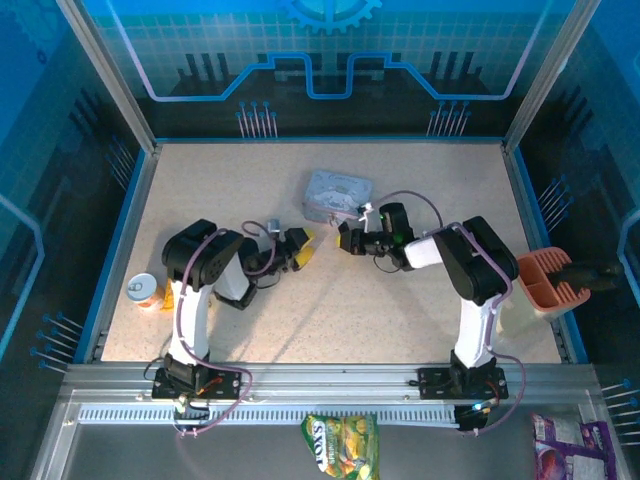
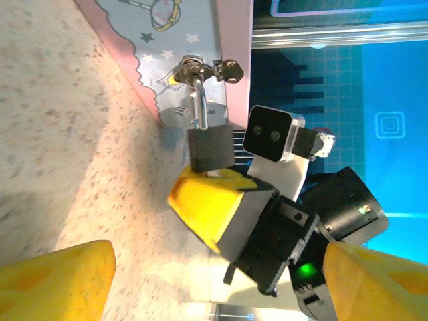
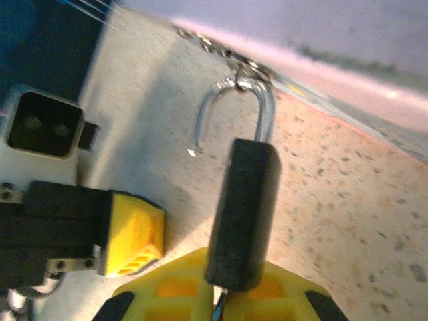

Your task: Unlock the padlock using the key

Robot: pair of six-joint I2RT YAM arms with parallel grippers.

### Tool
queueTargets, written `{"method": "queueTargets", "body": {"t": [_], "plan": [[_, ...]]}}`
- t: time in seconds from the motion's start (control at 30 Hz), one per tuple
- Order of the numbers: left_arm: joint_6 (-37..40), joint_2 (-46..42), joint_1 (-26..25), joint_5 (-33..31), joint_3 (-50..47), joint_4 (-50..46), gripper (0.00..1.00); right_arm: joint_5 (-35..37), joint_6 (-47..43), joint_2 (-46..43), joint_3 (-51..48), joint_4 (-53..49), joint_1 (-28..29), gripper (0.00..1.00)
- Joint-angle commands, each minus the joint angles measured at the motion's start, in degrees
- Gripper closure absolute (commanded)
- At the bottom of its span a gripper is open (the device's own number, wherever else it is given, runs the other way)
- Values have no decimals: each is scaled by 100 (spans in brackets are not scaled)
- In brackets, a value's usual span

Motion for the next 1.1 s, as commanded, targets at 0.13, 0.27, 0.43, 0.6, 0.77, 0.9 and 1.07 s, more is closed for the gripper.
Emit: {"method": "queueTargets", "body": {"t": [0.13,0.27,0.43,0.6,0.77,0.9,1.07], "plan": [[1630,-976,333,254,252,-3843,16,-469,1767,535,-389,1881,-190,100],[2935,-1613,376,-331,1419,-6338,15,102,2828,988,-365,2808,-166,100],[3929,-1340,481,-488,3436,-8417,12,1529,3954,1708,-304,4304,-4,100],[5143,-689,464,-932,5613,-10230,10,2230,3729,1709,-49,3874,28,100],[5839,1009,523,-1465,8276,-11831,6,2828,3596,1865,87,3612,0,100],[6160,2323,495,-1152,10406,-12976,4,3036,3621,2023,300,3522,-104,100],[6271,2623,284,-1004,10580,-13330,9,3119,3509,2164,905,3042,-292,100]]}}
